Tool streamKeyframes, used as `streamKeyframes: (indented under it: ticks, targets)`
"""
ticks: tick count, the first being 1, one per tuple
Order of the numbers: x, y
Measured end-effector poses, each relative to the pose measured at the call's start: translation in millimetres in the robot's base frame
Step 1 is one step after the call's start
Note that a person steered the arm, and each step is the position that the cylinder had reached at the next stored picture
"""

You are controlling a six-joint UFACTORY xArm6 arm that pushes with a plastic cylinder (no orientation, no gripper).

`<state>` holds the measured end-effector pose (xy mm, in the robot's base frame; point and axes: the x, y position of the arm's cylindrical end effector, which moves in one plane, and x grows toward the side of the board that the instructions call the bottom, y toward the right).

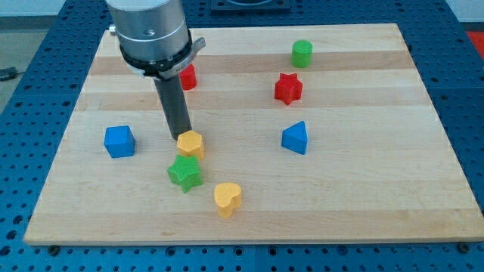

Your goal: Drag the yellow hexagon to the right of green star

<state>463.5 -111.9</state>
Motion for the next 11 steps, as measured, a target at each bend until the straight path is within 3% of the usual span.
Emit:
streamKeyframes:
  ticks: [3, 7, 8, 11]
  targets:
    - [6, 46]
    - [25, -1]
    - [26, 35]
    - [52, 48]
